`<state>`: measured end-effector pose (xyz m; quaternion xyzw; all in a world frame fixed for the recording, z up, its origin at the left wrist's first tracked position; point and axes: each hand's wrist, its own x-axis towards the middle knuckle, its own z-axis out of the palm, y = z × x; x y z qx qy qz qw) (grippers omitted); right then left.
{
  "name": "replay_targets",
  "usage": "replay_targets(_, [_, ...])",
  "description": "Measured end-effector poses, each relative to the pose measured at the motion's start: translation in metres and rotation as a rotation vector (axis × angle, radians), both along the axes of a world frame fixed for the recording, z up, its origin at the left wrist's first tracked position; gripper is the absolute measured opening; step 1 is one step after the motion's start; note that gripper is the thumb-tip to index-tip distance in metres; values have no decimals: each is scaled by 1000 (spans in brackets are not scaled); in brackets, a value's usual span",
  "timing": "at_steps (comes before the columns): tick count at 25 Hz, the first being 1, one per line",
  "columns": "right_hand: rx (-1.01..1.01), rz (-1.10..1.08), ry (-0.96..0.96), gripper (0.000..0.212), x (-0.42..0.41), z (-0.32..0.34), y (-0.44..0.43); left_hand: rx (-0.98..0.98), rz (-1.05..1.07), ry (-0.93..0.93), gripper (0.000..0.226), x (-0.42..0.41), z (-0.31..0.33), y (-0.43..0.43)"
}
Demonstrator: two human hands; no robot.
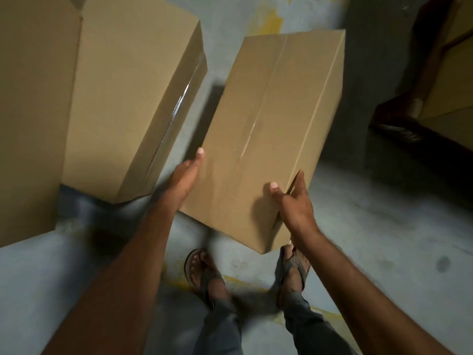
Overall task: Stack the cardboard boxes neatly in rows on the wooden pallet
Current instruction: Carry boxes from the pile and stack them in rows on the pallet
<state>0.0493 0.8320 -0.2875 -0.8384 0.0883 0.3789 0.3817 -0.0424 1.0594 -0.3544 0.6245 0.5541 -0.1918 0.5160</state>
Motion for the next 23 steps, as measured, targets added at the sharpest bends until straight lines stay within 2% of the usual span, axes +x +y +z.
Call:
replay_targets(3, [-14, -3, -30, 75, 26, 26, -20, 66, -41, -86, 58, 22, 36, -4])
replay_targets(5, [30, -46, -34, 57, 50, 50, -25, 41, -63, -134, 50, 46, 63, -3])
replay_targets(7, [89, -85, 37, 52, 80, 83, -26, -6, -107, -150, 72, 79, 97, 3])
replay_targets(10, [79, -94, 241, 51, 128, 139, -21, -4, -159, -50, 108, 125, 155, 15])
replay_targets(12, [88, -82, 356, 41, 150, 180, -25, 2, -171, -26, 104, 140, 200, 13])
replay_targets(13, [106, -68, 374, 38, 156, 202, -28, -12, -149, -54, 93, 142, 224, 9])
replay_targets(14, [128, -59, 363, 41, 159, 224, -34, -25, -117, -103, 74, 138, 252, 3])
replay_targets(16, [209, -34, 295, 64, 156, 272, -52, -27, -48, -200, 41, 117, 316, -17])
replay_targets(19, [330, 17, 173, 93, 135, 349, -89, 8, 49, -367, 50, 75, 402, -64])
replay_targets(23, [454, 144, 30, 106, 101, 440, -139, 120, 217, -514, 64, 33, 490, -133])
